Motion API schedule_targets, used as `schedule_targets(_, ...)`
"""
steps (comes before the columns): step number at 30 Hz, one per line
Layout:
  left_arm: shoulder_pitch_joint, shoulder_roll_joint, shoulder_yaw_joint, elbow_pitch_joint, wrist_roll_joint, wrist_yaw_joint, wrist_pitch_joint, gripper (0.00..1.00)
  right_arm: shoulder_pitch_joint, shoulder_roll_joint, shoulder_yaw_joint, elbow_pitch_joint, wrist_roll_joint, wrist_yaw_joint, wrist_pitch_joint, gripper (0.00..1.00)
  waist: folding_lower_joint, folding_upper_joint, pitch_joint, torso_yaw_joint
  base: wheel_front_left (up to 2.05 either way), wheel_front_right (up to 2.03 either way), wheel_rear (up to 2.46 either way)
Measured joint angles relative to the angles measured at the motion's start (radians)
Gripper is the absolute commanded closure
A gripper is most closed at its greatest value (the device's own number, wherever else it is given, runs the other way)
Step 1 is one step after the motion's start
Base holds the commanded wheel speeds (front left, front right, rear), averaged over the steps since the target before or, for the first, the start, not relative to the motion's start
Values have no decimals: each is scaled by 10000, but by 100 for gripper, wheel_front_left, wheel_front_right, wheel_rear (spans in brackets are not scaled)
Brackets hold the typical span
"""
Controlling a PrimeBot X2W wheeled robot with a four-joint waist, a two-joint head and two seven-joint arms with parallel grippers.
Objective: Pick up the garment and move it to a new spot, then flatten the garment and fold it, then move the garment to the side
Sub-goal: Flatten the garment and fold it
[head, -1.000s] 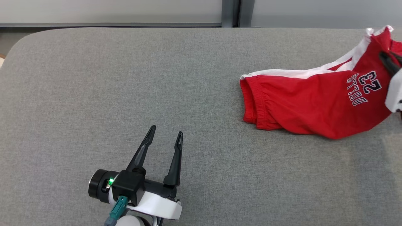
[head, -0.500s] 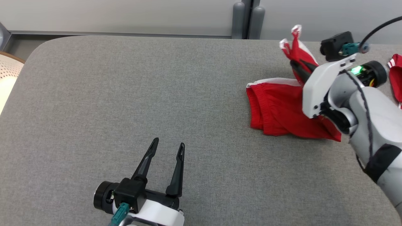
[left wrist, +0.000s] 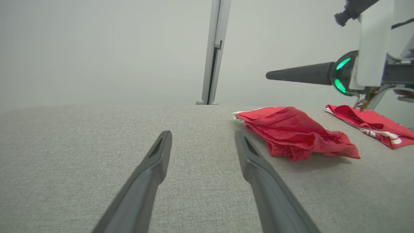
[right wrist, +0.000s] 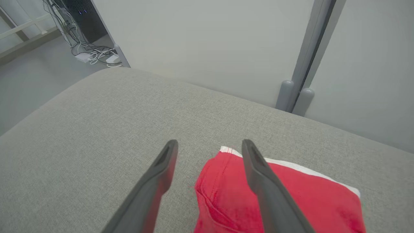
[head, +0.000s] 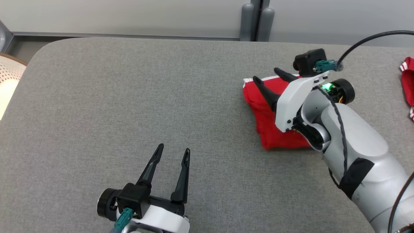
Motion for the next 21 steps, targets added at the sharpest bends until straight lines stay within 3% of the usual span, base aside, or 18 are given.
schedule_targets(7,61,-2,203,-15,12,121,-2,0,219,-861,-961,-518,-805,0,-1057,0,0,0,-303,-375,0,0,0)
schedule_targets(12,373,-4,671,-263,123,245,0,0,1267,-1480,-1618,-1087,-1390,0,-2008,0,0,0,-642,-841,0,0,0)
schedule_targets(16,832,-6,1246,-504,251,387,-2,0,2507,-1580,-2036,-1325,-1549,-8,-3049,0,0,0,-996,-1243,0,0,0)
schedule_targets(21,1324,-2,1672,-508,508,305,0,0,3662,-1469,-1407,-1170,-1714,-8,-3983,0,0,0,-1467,-1675,0,0,0)
